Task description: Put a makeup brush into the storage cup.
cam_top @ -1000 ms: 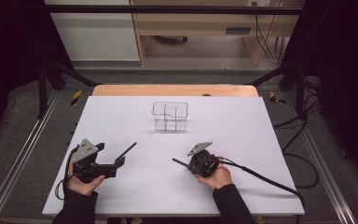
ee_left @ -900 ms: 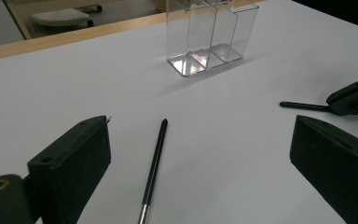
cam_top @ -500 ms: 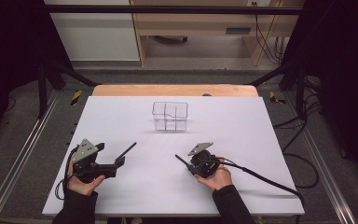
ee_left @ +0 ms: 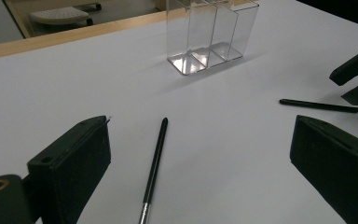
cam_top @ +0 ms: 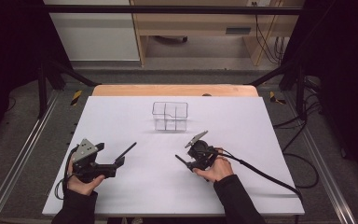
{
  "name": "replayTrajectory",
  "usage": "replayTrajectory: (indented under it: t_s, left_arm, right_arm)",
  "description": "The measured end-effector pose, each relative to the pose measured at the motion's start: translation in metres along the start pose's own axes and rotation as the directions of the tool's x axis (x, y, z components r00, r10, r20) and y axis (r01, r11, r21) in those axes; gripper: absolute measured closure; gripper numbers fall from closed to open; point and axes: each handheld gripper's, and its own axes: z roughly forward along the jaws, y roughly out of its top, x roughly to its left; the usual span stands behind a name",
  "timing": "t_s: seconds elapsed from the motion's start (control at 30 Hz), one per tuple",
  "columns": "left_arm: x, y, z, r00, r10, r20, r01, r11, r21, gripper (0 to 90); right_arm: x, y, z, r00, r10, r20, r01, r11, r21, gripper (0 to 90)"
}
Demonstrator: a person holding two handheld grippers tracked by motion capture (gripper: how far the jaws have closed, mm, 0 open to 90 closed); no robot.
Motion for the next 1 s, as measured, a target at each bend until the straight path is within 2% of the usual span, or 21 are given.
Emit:
replayTrajectory:
  t_s: [0.07, 0.1, 0.13, 0.2, 0.3, 0.43, 0.47, 0.8, 1.0]
  left_arm:
    - [0.0, 0.0, 0.0, 1.0, 0.001, 0.0, -0.001, 1.0, 0.002, 4.2]
    - [0.0, 0.0, 0.0, 1.0, 0.001, 0.0, -0.001, 1.0, 0.002, 4.2]
    - [0.0, 0.0, 0.001, 1.0, 0.001, 0.001, -0.001, 1.0, 0.003, 4.2]
    - [0.0, 0.0, 0.001, 1.0, 0.003, 0.002, -0.003, 1.0, 0.005, 4.1]
    - [0.0, 0.0, 0.001, 1.0, 0.005, 0.002, -0.005, 1.0, 0.008, 4.1]
    - [-0.001, 0.0, 0.002, 1.0, 0.005, 0.003, -0.005, 0.9999, 0.01, 4.1]
    - [-0.001, 0.0, 0.002, 1.0, 0.005, 0.004, -0.005, 0.9999, 0.011, 4.2]
    - [-0.001, -0.001, 0.003, 0.9999, 0.01, 0.008, -0.01, 0.9998, 0.019, 4.2]
    - [-0.002, 0.0, 0.003, 0.9999, 0.014, 0.009, -0.014, 0.9996, 0.023, 4.2]
  right_arm:
    - [0.0, 0.001, 0.004, 1.0, -0.006, 0.004, 0.005, 0.999, 0.037, 56.2]
    - [0.0, 0.001, 0.004, 1.0, -0.006, 0.004, 0.005, 0.999, 0.037, 56.2]
    - [0.0, 0.001, 0.007, 0.9999, -0.01, 0.006, 0.01, 0.997, 0.071, 57.5]
    - [0.001, 0.001, 0.008, 0.9999, -0.014, 0.005, 0.013, 0.997, 0.08, 57.9]
    - [0.002, 0.001, 0.013, 0.9997, -0.024, 0.004, 0.023, 0.992, 0.127, 62.5]
    - [0.002, 0.0, 0.016, 0.9994, -0.034, 0.003, 0.033, 0.988, 0.15, 66.3]
    - [0.003, -0.001, 0.017, 0.9994, -0.034, 0.0, 0.033, 0.985, 0.171, 68.5]
    - [0.003, 0.001, 0.017, 0.9995, -0.026, -0.02, 0.03, 0.978, 0.204, 82.8]
    - [0.003, 0.002, 0.017, 0.9995, -0.017, -0.028, 0.022, 0.976, 0.218, 84.2]
